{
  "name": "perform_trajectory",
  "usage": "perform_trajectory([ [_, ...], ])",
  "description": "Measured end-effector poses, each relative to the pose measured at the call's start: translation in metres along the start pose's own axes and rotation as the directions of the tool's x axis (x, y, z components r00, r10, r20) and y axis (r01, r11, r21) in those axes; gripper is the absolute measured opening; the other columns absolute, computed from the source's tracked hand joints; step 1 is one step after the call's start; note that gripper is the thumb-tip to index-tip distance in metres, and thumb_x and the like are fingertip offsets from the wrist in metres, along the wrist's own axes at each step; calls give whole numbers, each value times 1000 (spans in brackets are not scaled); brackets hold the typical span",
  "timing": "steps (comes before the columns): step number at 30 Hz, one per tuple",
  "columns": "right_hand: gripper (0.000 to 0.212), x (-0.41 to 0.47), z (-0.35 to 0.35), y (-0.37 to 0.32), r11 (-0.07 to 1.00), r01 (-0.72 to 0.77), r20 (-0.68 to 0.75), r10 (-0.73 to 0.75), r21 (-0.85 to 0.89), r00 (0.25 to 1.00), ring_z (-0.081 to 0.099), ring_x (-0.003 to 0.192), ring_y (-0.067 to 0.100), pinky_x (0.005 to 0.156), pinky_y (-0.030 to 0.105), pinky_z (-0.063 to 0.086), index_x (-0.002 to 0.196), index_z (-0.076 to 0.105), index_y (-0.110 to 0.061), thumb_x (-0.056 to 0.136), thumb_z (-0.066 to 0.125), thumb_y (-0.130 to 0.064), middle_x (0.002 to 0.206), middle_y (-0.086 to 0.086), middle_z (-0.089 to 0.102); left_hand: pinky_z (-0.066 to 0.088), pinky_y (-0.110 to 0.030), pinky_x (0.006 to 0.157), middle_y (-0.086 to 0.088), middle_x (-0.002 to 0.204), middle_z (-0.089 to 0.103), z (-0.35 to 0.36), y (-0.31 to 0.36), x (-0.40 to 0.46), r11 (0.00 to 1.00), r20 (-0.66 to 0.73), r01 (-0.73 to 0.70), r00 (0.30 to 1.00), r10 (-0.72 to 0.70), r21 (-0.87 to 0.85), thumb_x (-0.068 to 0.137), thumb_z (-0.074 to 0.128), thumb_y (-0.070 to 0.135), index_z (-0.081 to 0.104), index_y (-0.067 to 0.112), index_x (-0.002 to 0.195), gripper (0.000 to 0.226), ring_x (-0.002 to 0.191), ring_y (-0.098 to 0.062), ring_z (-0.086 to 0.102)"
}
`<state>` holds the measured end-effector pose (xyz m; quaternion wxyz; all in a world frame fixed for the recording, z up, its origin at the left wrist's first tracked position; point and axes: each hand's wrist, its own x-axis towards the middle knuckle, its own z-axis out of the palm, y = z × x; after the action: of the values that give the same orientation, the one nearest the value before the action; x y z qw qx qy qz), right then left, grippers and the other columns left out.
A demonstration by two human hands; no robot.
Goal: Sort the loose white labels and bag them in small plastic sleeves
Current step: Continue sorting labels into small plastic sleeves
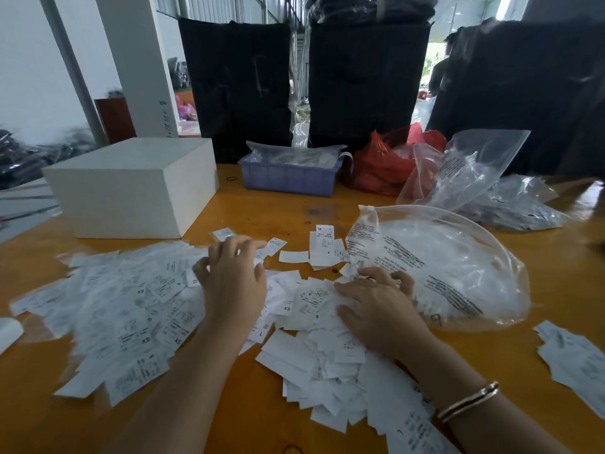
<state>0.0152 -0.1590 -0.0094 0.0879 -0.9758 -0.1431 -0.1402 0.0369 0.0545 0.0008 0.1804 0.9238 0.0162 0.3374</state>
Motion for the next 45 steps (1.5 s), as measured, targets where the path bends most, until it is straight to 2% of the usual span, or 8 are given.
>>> perform_trajectory([
  [4,30,0,-4,3,998,9,-193,4,63,981,42,123,7,96,34,7,115,65,-35,98,40,-35,116,-18,64,32,-26,91,3,112,62,0,19,-8,900,19,-264,958,288,-346,87,63,17,68,19,105,19,110,-11,48],
  [8,22,-3,-7,-3,952,75,-413,58,297,909,54,90,7,79,28,16,93,72,-24,90,51,-29,87,-17,66,23,-12,96,21,120,49,5,27,-15,810,204,-218,902,380,-545,90,62,26,60,31,119,30,116,5,38],
  [12,21,-2,-8,-12,879,136,-356,40,457,934,47,84,-11,79,27,17,89,68,-31,87,48,-36,80,-35,52,29,-5,89,34,112,48,4,31,-18,754,272,-173,863,425,-633,87,63,36,53,43,119,34,110,16,41],
  [17,15,-3,-5,-18,782,78,-246,98,619,964,45,93,-21,86,22,18,92,49,-48,91,36,-40,86,-30,59,49,-10,70,15,86,69,1,31,-14,671,191,27,966,173,-741,89,63,23,70,26,94,9,84,1,62],
  [20,32,-9,-1,-18,921,145,-125,-106,361,986,22,104,-28,98,25,12,120,49,-45,91,49,-31,115,-34,51,48,-8,65,9,82,71,0,30,-11,566,258,241,965,-52,-788,88,64,27,68,27,85,5,78,2,63],
  [25,39,-4,3,-24,937,330,-19,-330,111,944,42,122,5,92,22,7,129,52,-36,90,49,-34,126,-15,60,53,-19,68,7,86,70,5,32,-12,559,301,343,938,-170,-755,87,64,35,61,25,87,10,81,-6,65],
  [32,25,-3,-2,-21,942,319,-83,-312,104,947,56,99,8,86,25,23,100,70,-34,87,49,-32,100,-17,68,56,-27,80,2,111,67,4,33,-11,574,294,343,939,-180,-743,92,58,20,58,26,114,22,101,-14,63],
  [45,30,-5,-3,-24,941,282,-212,-242,186,947,56,83,4,77,25,39,97,68,-25,94,40,-34,92,-13,67,50,-14,53,15,75,70,-2,38,-13,451,294,304,951,-95,-839,88,61,31,62,28,84,6,73,-5,68],
])
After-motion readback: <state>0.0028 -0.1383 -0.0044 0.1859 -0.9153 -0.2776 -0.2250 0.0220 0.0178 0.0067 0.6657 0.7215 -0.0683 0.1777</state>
